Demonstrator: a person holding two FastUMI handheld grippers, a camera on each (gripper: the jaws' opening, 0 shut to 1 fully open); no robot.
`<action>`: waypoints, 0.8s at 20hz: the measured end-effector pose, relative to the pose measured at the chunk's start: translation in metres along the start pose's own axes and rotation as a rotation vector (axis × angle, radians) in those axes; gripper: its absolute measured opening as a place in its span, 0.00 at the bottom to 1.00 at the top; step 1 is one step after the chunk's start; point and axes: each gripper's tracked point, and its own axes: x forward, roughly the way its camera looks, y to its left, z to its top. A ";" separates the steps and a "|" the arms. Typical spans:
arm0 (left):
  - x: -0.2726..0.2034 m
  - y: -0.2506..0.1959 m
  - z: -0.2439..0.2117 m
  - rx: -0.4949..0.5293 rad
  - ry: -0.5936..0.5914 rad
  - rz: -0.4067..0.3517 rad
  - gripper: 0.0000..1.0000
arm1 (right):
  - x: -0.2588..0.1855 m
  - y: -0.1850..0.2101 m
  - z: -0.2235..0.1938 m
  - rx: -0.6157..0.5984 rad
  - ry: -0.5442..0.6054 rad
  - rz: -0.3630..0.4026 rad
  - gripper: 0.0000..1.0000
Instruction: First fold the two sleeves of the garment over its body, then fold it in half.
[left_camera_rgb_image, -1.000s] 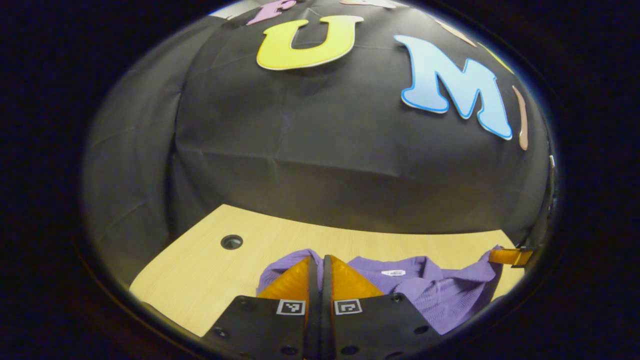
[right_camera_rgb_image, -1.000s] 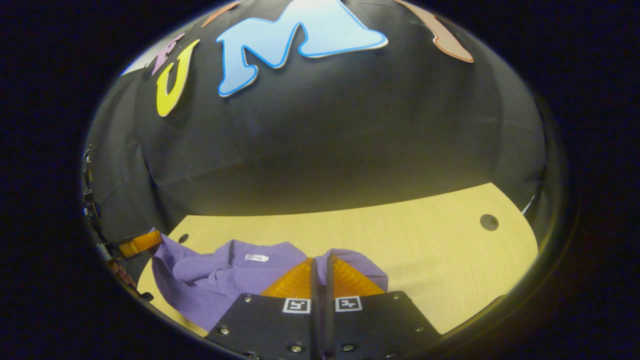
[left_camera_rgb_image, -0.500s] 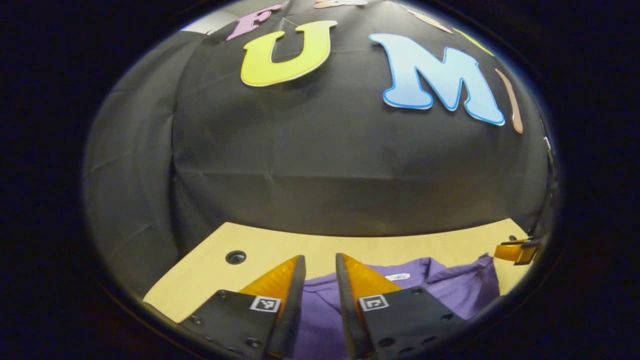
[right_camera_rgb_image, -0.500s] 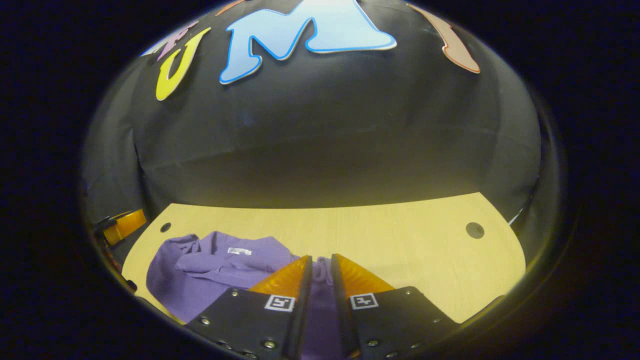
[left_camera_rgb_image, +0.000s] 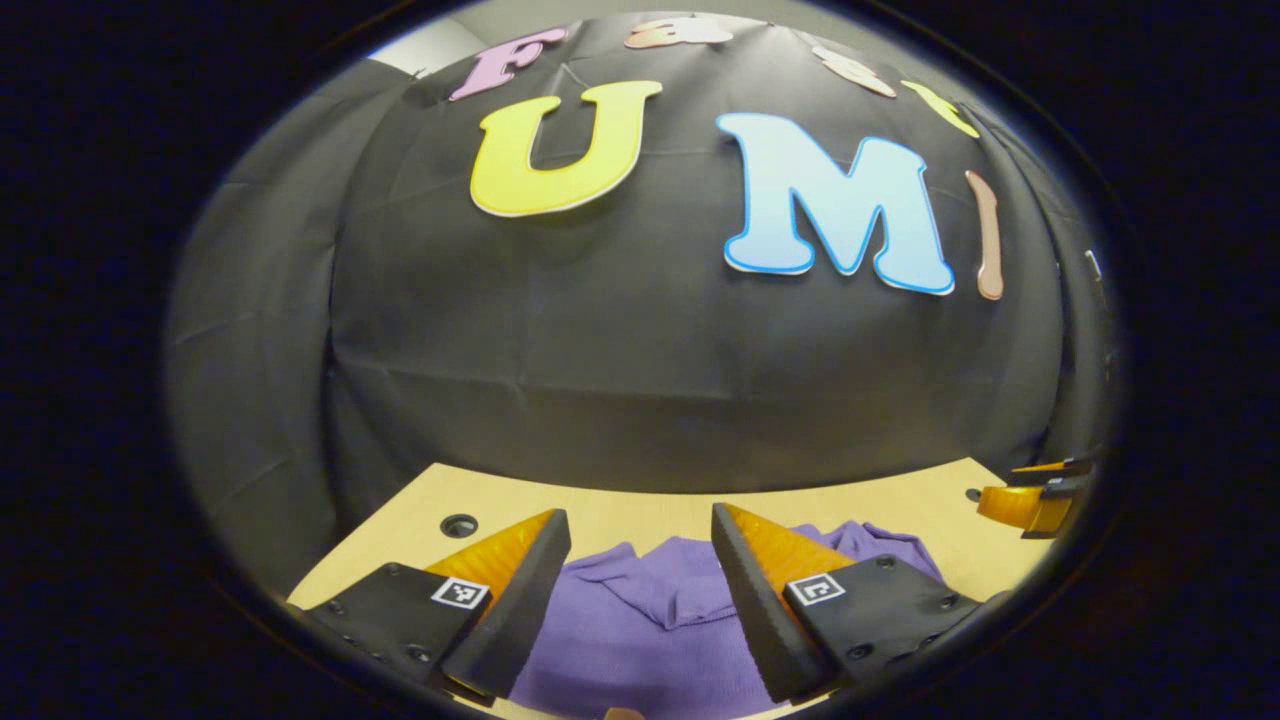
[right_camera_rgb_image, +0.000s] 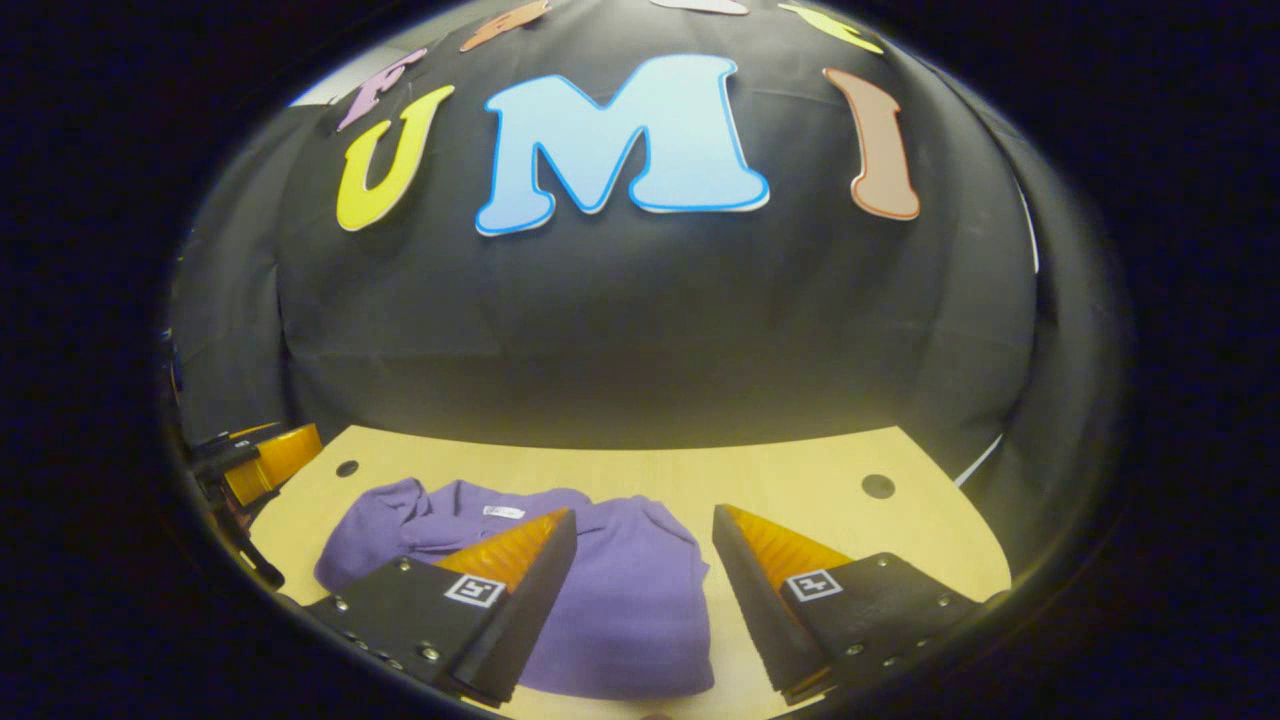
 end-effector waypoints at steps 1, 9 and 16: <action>-0.011 -0.002 0.004 0.003 -0.010 -0.010 0.92 | -0.013 0.002 0.003 -0.005 -0.021 -0.009 0.87; -0.093 -0.014 0.036 0.043 -0.106 -0.080 0.94 | -0.119 0.024 0.018 -0.035 -0.128 -0.083 0.86; -0.150 -0.025 0.044 0.058 -0.148 -0.114 0.95 | -0.197 0.036 0.029 -0.076 -0.218 -0.115 0.86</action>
